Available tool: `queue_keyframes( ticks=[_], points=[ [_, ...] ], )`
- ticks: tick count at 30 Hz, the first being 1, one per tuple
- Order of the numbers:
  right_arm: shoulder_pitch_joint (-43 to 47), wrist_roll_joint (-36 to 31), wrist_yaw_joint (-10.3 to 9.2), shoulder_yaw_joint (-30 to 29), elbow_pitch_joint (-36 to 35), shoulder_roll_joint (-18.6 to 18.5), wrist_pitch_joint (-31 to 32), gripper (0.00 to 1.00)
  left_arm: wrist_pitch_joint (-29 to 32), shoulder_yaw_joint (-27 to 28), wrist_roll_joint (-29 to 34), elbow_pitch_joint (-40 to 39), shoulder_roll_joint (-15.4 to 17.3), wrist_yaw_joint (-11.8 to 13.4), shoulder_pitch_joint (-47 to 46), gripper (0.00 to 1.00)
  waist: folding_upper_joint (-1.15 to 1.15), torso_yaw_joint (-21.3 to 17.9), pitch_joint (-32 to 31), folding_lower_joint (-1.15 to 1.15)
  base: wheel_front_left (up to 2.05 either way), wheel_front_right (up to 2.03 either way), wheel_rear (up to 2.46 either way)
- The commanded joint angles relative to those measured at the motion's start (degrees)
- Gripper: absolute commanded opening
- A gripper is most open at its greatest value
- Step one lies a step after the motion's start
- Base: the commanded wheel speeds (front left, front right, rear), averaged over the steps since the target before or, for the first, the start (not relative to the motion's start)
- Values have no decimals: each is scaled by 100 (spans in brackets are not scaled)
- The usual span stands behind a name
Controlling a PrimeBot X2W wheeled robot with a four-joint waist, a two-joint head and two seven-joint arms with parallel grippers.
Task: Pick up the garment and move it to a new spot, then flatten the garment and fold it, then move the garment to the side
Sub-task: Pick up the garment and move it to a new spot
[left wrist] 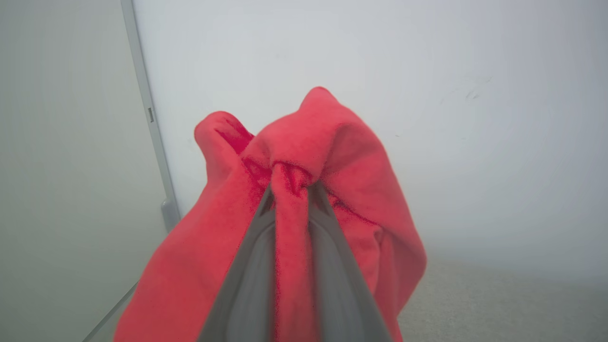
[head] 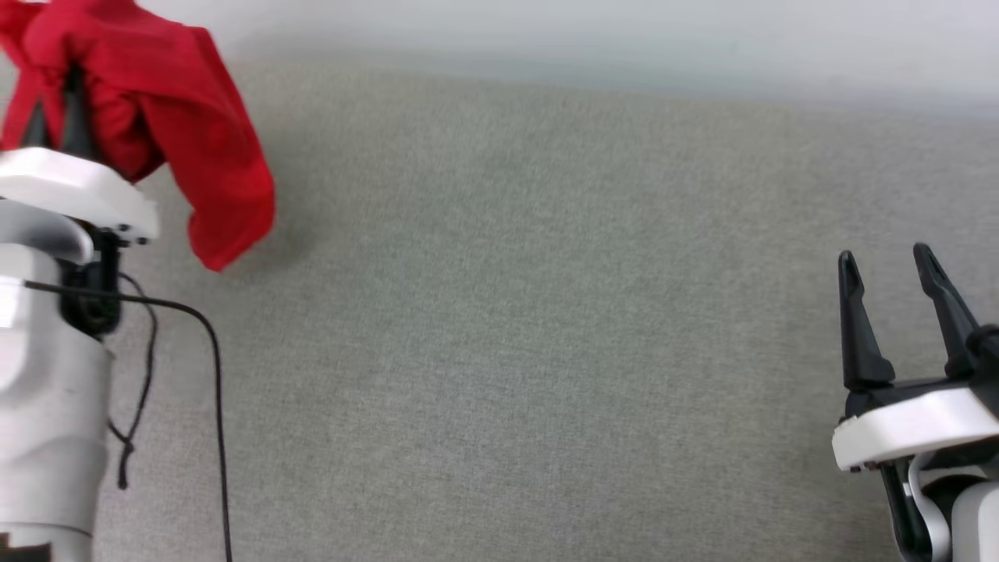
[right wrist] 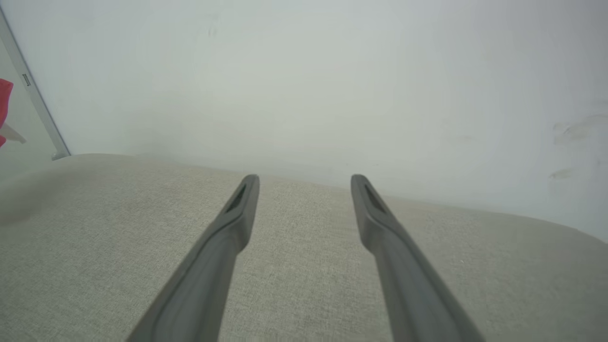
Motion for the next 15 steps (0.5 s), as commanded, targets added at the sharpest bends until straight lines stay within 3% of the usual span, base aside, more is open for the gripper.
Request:
queue_keyframes(
  ticks=[1, 10, 15],
  points=[
    [73, 56, -4, -14, -3, 6, -5, 100, -51, -13, 7, -80, -55, -9, 74, 0, 0, -97, -162, 1, 0, 0, 0],
    [372, 290, -5, -37, 29, 6, 11, 100, 143, -586, 102, -1374, -713, 98, 847, 0, 0, -777, -624, 1, 0, 0, 0],
    [472, 337, -4, -78, 0, 6, 45, 100, 428, -1009, 105, -1883, -1083, 23, 1205, 0, 0, -1044, -643, 1, 0, 0, 0]
  ],
)
